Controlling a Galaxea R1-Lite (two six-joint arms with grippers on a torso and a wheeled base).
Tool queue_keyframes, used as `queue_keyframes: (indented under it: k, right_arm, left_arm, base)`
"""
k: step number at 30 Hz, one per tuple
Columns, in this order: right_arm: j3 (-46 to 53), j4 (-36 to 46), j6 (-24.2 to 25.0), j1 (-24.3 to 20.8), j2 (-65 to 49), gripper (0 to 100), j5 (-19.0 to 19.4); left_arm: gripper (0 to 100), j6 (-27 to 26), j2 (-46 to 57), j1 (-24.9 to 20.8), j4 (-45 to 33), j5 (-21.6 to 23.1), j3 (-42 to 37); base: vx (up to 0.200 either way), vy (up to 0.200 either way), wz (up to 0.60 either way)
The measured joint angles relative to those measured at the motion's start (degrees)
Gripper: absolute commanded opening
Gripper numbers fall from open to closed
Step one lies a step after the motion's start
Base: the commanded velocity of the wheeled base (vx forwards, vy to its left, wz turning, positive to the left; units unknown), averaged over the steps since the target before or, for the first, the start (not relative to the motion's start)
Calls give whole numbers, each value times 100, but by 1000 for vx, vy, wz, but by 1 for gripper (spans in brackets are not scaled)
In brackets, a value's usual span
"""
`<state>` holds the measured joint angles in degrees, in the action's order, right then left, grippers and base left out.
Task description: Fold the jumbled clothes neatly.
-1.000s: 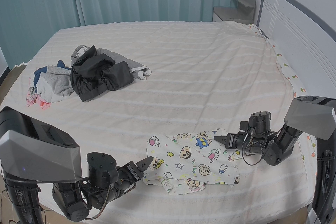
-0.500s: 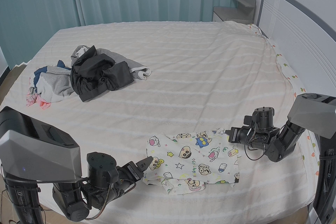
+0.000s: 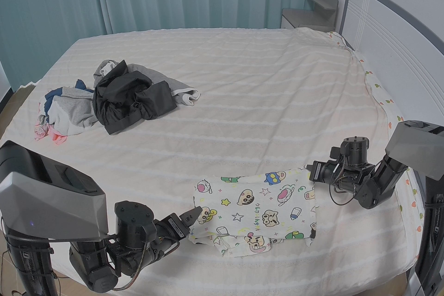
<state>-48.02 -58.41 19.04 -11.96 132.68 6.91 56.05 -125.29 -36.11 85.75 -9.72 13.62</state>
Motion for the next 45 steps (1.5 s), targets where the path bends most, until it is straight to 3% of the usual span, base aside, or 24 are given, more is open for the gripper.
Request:
queue_keyframes:
  k: [10, 11, 22, 32, 40, 45]
  right_arm:
    - [1, 18, 2, 50, -5, 0, -7]
    - [12, 27, 2, 55, -5, 100, -7]
    - [172, 11, 105, 177, -296, 100, -401]
    - [1120, 249, 578, 216, -2191, 100, -453]
    - [1759, 1349, 709, 210, -4346, 100, -396]
    - [1901, 2363, 753, 265, -5749, 100, -301]
  left_arm:
    - [100, -2, 0, 9, 0, -2, 0]
    - [100, 0, 0, 9, 2, -2, 0]
    - [100, -35, -1, 54, 2, -5, 2]
    - [100, -630, 35, 96, 6, -54, 2]
    - [100, -1281, 118, 144, -150, -95, 93]
    - [100, -1587, 201, 205, -736, -101, 358]
  base:
    - [0, 0, 0]
    - [0, 0, 0]
    - [0, 0, 0]
    - [0, 0, 0]
    - [0, 0, 0]
    - [0, 0, 0]
